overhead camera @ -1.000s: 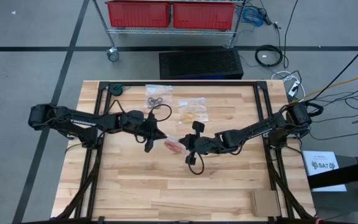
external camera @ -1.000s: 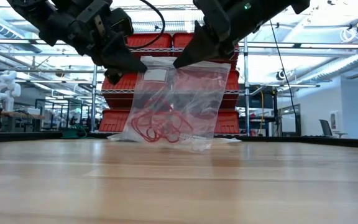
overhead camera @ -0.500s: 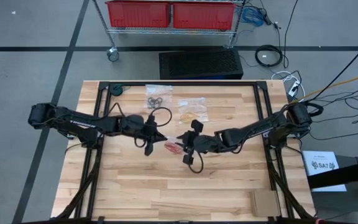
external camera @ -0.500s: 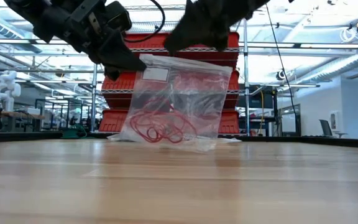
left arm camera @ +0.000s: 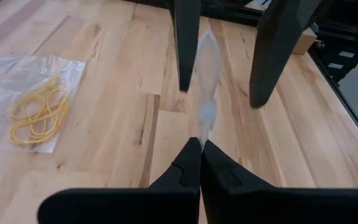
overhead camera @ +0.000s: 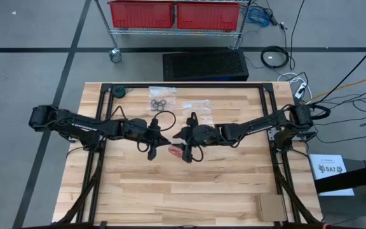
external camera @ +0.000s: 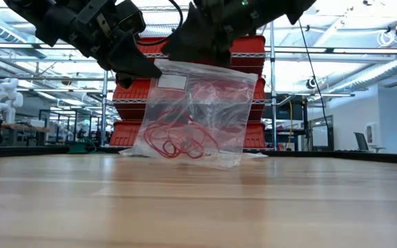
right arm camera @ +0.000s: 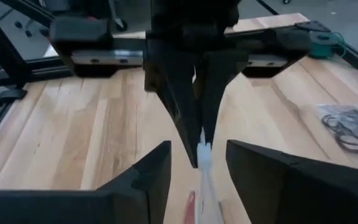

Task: Sort rubber bands
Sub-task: Close the transparent zip bag

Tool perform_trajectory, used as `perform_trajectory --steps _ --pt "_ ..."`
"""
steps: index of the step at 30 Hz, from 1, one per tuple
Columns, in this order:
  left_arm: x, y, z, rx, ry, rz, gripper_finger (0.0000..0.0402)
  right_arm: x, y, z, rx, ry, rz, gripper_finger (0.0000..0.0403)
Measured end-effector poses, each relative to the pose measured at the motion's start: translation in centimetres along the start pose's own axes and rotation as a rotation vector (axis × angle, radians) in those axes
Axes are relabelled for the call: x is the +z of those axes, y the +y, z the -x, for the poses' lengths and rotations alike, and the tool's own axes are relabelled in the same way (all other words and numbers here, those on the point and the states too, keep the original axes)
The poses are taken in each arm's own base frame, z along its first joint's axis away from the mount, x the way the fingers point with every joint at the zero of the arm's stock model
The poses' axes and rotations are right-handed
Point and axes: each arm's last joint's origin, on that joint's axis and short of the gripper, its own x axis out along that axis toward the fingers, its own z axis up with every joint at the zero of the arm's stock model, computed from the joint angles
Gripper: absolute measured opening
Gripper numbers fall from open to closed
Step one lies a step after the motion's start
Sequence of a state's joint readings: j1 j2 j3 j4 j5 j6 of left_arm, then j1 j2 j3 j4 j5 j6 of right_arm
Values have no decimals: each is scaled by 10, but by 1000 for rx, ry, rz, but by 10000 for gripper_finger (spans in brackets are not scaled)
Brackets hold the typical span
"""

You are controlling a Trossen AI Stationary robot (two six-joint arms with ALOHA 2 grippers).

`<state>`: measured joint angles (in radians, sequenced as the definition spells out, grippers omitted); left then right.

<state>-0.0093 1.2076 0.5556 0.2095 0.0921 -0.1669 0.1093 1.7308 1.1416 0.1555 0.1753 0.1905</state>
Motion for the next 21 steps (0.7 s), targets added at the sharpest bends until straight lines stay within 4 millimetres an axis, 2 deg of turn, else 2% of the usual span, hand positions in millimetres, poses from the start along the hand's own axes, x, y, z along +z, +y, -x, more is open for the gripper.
perform_trajectory --steps 8,15,21 --pt "0 0 0 16 -4 0 0 -7 -1 -6 -7 21 -3 110" --pt "1 0 0 17 -12 0 0 -5 -1 -6 -14 0 1 14" --pt "1 0 0 16 -15 1 0 -5 -1 -6 -15 4 1 13"
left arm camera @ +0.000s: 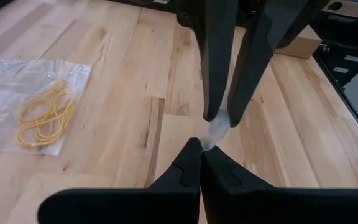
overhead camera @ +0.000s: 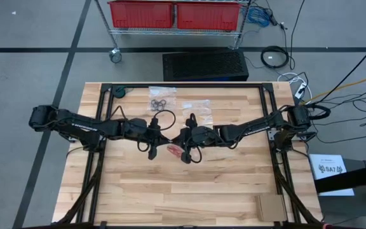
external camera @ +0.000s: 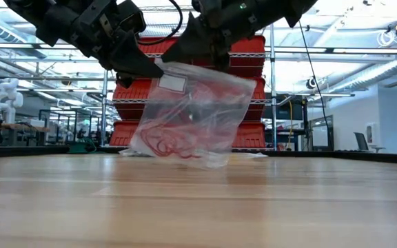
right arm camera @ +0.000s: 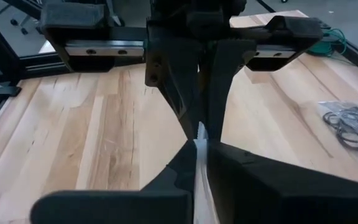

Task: Sort rubber bands
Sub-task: Close the transparent zip bag

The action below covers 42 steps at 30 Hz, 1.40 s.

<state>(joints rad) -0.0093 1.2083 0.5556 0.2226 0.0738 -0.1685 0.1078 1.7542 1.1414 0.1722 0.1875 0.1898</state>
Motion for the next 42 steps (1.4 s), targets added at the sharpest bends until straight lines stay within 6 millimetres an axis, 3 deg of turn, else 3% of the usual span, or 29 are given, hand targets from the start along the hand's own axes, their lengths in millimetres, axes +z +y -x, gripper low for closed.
perform_trajectory --steps 22,34,42 --pt "-2 0 0 4 20 9 0 -14 -3 2 -32 145 2 2" --pt "-2 0 0 3 21 10 0 7 -1 12 -6 74 -20 115" --pt "-2 0 0 4 21 11 0 12 1 11 22 65 -24 134"
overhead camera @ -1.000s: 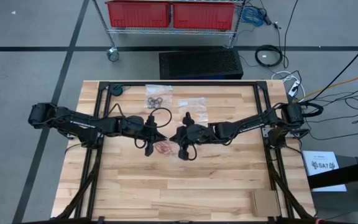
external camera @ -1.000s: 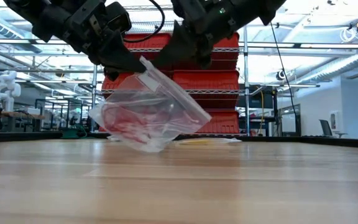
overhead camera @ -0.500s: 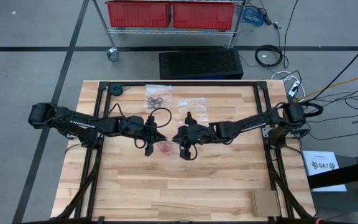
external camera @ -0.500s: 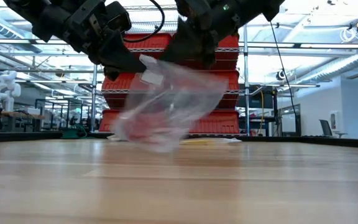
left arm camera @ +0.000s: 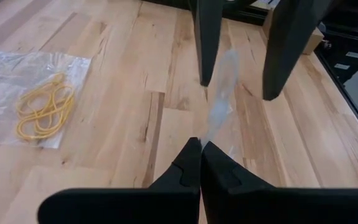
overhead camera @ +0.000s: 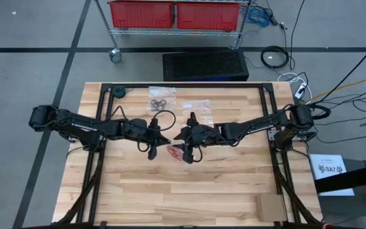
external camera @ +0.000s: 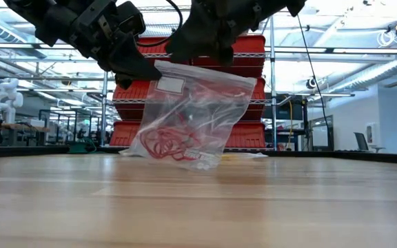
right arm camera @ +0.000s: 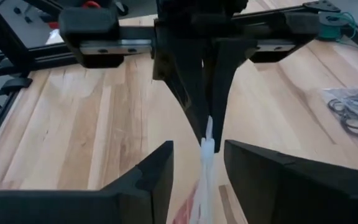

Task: Sort rubber bands
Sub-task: Close the transparent zip bag

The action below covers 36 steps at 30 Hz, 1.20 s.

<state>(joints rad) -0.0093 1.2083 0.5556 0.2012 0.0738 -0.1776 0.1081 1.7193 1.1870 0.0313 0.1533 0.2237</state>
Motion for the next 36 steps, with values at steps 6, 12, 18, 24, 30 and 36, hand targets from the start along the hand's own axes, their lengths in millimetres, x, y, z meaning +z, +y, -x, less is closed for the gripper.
perform_trajectory --steps 6,12,18,24,30,36 --pt "0 0 0 0 -1 0 0 -5 -4 -8 -12 13 -2 126" --pt "0 0 0 0 -2 0 0 -6 -8 -13 -26 5 -7 116" --pt "1 0 0 -2 -10 0 0 -6 -8 -14 -28 8 19 56" --pt "1 0 0 0 -9 0 0 -9 -9 -15 -38 22 38 10" --pt "1 0 0 13 -13 -1 0 -11 -10 -14 -58 51 40 7" --pt "1 0 0 13 -12 -1 0 -14 -9 -12 -63 91 38 6"
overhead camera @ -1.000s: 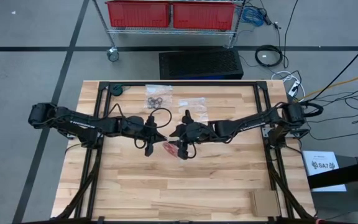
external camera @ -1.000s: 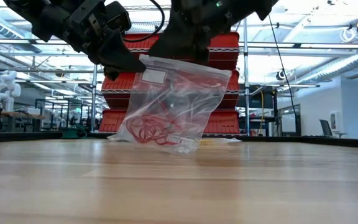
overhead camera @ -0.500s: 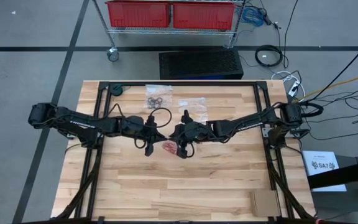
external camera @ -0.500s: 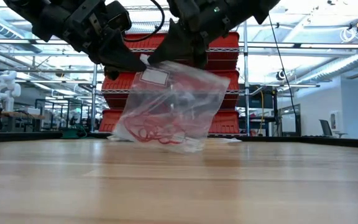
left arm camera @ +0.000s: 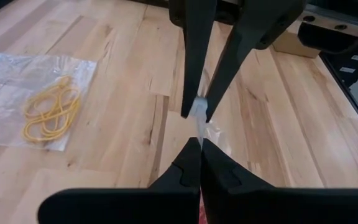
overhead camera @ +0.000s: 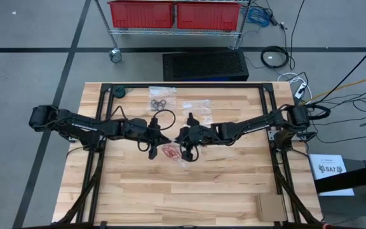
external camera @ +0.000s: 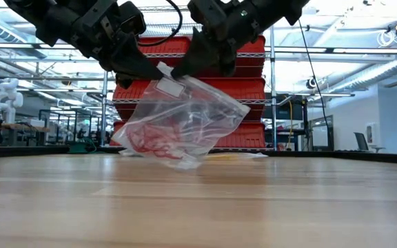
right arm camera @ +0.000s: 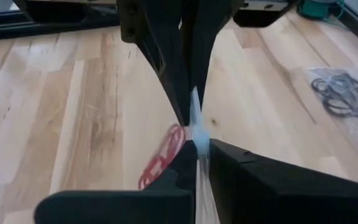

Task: Sort rubber bands
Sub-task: Close the transparent zip bag

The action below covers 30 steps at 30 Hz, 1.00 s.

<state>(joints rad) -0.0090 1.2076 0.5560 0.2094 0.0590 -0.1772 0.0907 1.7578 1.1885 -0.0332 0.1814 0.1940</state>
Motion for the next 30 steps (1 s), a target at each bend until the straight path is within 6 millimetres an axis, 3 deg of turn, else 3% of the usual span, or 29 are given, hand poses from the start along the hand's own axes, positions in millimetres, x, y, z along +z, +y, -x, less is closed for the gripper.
perform_trajectory --steps 18,30 --pt "7 -1 19 42 -28 -3 0 -22 9 18 -29 252 0 6" --pt "8 -1 19 43 -36 -3 0 -33 15 22 -42 344 4 3"
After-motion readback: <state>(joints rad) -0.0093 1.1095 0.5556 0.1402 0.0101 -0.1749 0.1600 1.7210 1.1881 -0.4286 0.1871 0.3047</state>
